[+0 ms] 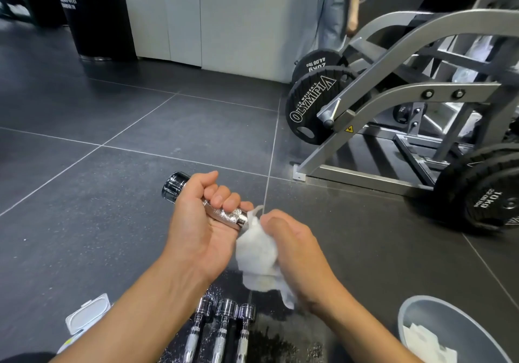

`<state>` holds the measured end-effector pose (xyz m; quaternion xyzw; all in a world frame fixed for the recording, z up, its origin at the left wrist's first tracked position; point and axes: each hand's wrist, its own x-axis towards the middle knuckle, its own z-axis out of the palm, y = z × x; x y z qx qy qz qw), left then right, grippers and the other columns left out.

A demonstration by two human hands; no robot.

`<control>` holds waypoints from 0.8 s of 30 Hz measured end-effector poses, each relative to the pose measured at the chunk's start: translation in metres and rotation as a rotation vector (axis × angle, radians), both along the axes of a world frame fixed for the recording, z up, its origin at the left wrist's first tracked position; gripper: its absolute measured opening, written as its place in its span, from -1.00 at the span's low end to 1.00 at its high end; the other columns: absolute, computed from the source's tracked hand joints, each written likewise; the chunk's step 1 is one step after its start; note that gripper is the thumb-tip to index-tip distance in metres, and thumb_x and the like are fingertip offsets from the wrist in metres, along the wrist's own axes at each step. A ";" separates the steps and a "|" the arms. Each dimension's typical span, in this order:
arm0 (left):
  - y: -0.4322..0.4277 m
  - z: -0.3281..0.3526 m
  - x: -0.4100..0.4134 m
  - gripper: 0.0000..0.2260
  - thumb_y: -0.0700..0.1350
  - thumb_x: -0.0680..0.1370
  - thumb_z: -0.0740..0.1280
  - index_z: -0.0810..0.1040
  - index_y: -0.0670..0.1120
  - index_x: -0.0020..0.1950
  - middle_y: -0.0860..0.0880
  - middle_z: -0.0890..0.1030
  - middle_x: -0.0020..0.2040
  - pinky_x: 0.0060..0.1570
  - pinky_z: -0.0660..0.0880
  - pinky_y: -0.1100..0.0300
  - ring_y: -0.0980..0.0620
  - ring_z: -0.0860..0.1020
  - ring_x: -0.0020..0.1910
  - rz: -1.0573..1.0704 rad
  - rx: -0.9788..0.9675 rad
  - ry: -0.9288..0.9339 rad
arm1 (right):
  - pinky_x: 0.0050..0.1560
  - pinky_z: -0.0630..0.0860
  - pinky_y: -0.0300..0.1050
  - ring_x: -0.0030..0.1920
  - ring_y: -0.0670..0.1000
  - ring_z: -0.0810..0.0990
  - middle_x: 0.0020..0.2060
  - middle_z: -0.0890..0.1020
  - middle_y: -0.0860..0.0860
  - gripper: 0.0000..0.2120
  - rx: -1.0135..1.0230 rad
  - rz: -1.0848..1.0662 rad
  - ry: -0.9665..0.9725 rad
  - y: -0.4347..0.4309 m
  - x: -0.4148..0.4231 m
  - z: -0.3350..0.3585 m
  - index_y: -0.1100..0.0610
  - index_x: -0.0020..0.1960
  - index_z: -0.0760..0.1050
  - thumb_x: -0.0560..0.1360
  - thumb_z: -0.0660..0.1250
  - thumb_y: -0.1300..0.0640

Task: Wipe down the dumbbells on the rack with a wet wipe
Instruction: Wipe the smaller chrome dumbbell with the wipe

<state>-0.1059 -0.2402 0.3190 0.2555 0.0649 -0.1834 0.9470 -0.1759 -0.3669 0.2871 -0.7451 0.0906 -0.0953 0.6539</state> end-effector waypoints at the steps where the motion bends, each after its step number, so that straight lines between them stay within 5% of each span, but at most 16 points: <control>1: 0.000 0.000 0.000 -0.62 -0.12 0.59 0.30 0.26 0.03 -0.39 0.07 0.23 -0.44 -0.17 0.41 0.10 0.06 0.24 -0.46 0.004 0.004 -0.007 | -0.37 0.39 -0.18 -0.42 -0.05 0.45 -0.38 0.54 -0.06 -0.70 0.205 0.019 0.166 0.001 0.000 0.004 0.00 -0.27 0.58 0.55 0.26 -0.09; 3: 0.000 -0.002 0.000 -0.63 -0.13 0.59 0.30 0.26 0.03 -0.37 0.07 0.22 -0.43 -0.18 0.41 0.10 0.06 0.24 -0.45 0.008 0.002 -0.013 | -0.58 0.25 -0.25 -0.59 -0.03 0.36 -0.46 0.46 0.04 -0.64 0.452 0.171 0.436 -0.004 -0.003 0.011 0.08 -0.25 0.56 0.56 0.27 -0.14; 6: -0.001 -0.001 0.000 -0.63 -0.14 0.59 0.29 0.25 0.03 -0.36 0.06 0.22 -0.41 -0.16 0.40 0.09 0.06 0.25 -0.44 0.003 -0.017 -0.016 | -0.64 0.22 -0.29 -0.64 -0.06 0.33 -0.42 0.42 0.08 -0.58 0.574 0.298 0.468 -0.011 -0.002 0.013 0.16 -0.17 0.49 0.51 0.32 -0.22; 9: 0.000 0.000 0.003 -0.63 -0.14 0.59 0.29 0.24 0.03 -0.36 0.06 0.22 -0.40 -0.13 0.37 0.10 0.06 0.26 -0.44 0.019 -0.016 -0.012 | -0.35 0.44 -0.06 -0.32 0.06 0.54 -0.19 0.54 0.08 -0.63 0.306 0.099 0.210 -0.005 0.001 0.006 0.08 -0.04 0.54 0.40 0.38 -0.23; 12: 0.002 0.001 0.006 -0.64 -0.13 0.59 0.29 0.25 0.03 -0.37 0.07 0.22 -0.39 -0.07 0.35 0.12 0.07 0.27 -0.44 0.022 -0.053 0.019 | -0.24 0.59 0.07 -0.22 -0.07 0.60 -0.14 0.63 -0.10 -0.73 -0.060 0.003 0.048 0.001 -0.004 -0.002 -0.19 0.03 0.47 0.42 0.35 -0.28; 16: 0.003 -0.001 0.004 -0.65 -0.12 0.59 0.29 0.24 0.04 -0.35 0.07 0.22 -0.39 -0.01 0.35 0.10 0.07 0.28 -0.43 0.018 -0.049 0.026 | -0.18 0.56 -0.11 -0.21 -0.15 0.61 -0.11 0.66 -0.11 -0.75 -0.240 0.039 -0.006 0.001 -0.008 -0.007 -0.20 0.09 0.41 0.52 0.38 -0.25; 20: 0.004 -0.002 0.003 -0.65 -0.13 0.59 0.28 0.24 0.02 -0.34 0.06 0.25 -0.41 -0.01 0.34 0.14 0.07 0.30 -0.42 0.018 -0.036 0.019 | 0.01 0.42 -0.25 0.04 -0.13 0.55 -0.03 0.54 -0.17 -0.62 -0.469 -0.110 -0.132 -0.005 -0.001 -0.009 -0.12 -0.09 0.55 0.52 0.17 -0.38; 24: 0.003 -0.003 0.005 -0.66 -0.14 0.58 0.29 0.25 0.03 -0.34 0.06 0.24 -0.40 -0.03 0.34 0.13 0.06 0.29 -0.42 0.022 -0.049 0.032 | 0.03 0.40 -0.35 0.07 -0.14 0.55 0.03 0.56 -0.19 -0.84 -0.631 -0.040 -0.252 -0.007 -0.001 -0.007 -0.12 0.13 0.54 0.63 0.27 -0.14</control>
